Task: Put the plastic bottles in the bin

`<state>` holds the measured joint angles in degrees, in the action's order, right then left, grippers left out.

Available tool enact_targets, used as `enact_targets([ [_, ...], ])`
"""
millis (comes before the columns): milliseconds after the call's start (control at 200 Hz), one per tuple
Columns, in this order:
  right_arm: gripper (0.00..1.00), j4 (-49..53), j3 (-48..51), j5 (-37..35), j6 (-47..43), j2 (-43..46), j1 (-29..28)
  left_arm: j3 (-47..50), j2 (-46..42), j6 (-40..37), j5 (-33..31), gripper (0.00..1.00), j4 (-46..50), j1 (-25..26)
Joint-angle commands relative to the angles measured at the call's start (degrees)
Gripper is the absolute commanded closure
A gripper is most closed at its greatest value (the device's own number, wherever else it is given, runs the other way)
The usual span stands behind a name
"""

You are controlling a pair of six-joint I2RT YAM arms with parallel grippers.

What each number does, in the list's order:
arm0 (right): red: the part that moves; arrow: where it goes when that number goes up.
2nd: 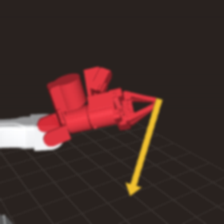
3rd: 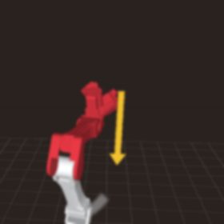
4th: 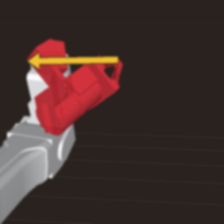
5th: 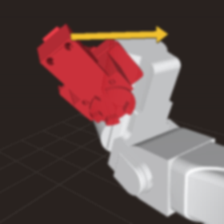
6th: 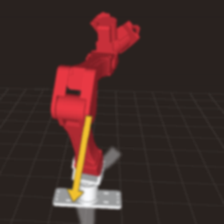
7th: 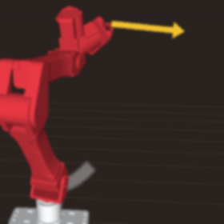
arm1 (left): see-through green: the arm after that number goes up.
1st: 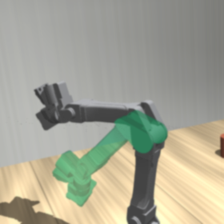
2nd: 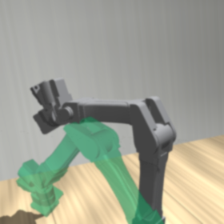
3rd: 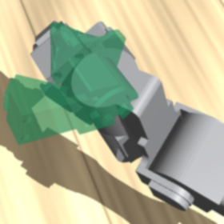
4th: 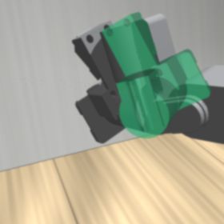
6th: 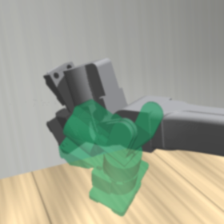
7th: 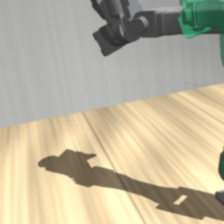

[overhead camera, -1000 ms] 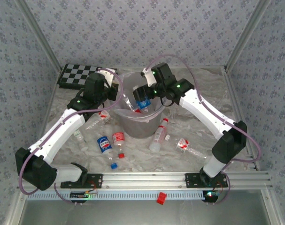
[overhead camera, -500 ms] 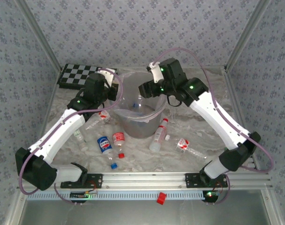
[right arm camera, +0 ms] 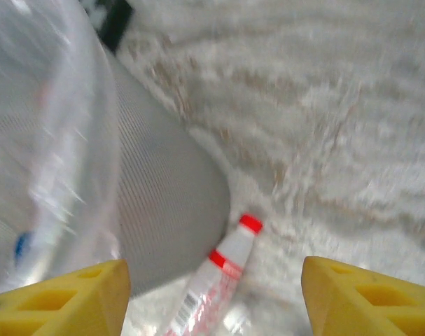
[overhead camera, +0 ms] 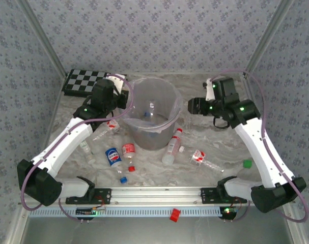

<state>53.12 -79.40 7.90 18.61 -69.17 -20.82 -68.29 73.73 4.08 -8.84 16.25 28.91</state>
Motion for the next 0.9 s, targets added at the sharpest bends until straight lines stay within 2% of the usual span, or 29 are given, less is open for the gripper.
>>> enact_targets([
  [0,0.29,7.5,4.4,0.9,2.5,-0.4,-1.8,0.7,1.7,-0.8,0.7,0.77,3.8,0.3],
  [205,0.11,12.7,10.5,2.7,5.2,-1.9,-3.9,0.8,2.0,-0.7,0.7,0.77,3.8,0.2],
  [340,0.00,15.2,14.4,-1.4,6.6,-3.9,-4.6,0.7,2.2,-0.7,0.7,0.77,3.9,0.2],
  [730,0.00,8.7,25.3,-0.6,10.6,-9.9,-7.5,0.9,2.6,-0.8,0.4,0.77,3.7,0.3],
  [895,0.00,6.4,26.8,-0.7,10.7,-13.3,-5.5,0.9,2.6,-0.8,0.3,0.77,3.8,0.2],
])
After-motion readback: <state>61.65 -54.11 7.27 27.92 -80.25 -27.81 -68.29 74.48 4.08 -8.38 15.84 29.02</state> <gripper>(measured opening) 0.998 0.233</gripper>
